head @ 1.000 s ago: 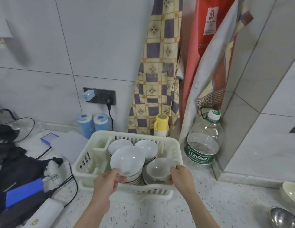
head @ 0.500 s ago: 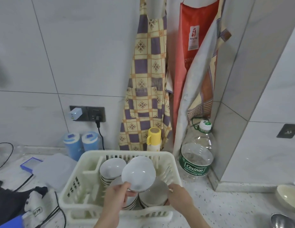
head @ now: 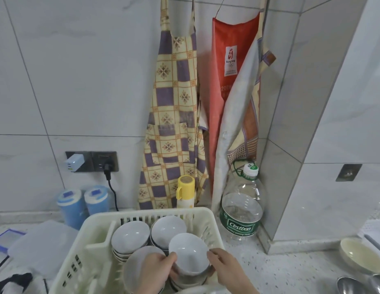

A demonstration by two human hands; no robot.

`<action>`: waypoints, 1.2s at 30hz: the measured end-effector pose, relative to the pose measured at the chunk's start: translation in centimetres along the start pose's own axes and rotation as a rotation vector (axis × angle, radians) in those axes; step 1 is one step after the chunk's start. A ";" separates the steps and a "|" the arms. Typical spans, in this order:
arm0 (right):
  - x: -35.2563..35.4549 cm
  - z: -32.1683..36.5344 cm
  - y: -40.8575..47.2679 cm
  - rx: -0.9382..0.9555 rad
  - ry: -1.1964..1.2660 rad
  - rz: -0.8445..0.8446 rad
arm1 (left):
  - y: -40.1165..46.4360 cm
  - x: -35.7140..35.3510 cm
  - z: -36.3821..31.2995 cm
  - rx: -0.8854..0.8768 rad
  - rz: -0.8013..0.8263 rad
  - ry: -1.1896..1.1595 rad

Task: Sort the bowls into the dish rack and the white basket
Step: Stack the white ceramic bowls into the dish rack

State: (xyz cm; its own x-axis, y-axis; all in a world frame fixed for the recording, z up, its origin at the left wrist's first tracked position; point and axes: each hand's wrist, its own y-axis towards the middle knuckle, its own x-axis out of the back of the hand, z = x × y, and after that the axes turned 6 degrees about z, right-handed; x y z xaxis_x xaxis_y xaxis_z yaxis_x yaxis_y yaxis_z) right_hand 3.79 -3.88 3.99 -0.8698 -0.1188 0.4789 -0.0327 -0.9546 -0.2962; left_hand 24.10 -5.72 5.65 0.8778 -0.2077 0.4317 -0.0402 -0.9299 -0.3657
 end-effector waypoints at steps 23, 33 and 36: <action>-0.5 0.0 -0.2 -0.072 -0.160 0.028 | 1.0 -2.2 1.8 -0.045 -0.075 0.326; -0.6 0.1 -0.2 -0.047 -0.197 0.021 | 1.0 -2.7 3.2 -0.159 -0.103 0.283; -0.7 -0.2 -0.1 -0.028 -0.210 0.019 | 1.0 -2.9 3.5 -0.194 -0.120 0.339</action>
State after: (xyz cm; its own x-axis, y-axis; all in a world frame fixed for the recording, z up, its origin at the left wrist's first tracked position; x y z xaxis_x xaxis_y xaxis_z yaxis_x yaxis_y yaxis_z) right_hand 4.29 -3.62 3.59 -0.7489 -0.1943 0.6336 -0.0333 -0.9438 -0.3289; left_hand 23.19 -5.03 1.16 0.6759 -0.1528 0.7210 -0.0652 -0.9868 -0.1480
